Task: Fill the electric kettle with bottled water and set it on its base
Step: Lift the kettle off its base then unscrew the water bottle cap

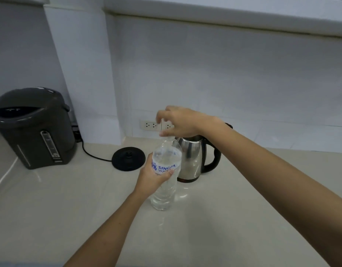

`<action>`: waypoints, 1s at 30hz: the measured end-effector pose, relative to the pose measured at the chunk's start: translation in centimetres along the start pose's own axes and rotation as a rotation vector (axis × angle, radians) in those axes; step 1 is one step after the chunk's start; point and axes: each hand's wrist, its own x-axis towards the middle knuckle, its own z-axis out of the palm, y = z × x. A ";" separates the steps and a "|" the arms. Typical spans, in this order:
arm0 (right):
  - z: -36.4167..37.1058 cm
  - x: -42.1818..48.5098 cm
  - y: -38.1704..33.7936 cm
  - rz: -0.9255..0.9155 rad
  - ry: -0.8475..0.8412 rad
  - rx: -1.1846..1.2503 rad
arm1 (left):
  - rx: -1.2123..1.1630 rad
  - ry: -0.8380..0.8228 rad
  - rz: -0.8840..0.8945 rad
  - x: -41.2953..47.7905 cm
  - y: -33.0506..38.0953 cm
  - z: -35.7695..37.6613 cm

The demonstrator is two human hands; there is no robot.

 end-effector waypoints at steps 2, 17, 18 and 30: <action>-0.1 0.4 -0.1 0.173 0.029 -0.081 | -0.012 -0.021 -0.010 0.1 -0.3 -0.1; -1.4 -0.1 0.8 -0.052 -0.214 -0.034 | -0.003 -0.050 -0.020 0.1 -0.8 -0.2; -1.5 -0.2 0.9 -0.053 -0.226 0.021 | -0.001 -0.051 -0.022 0.1 -0.9 -0.2; -0.4 -0.9 1.1 0.068 0.021 0.170 | -0.023 -0.042 -0.025 0.2 -1.5 0.1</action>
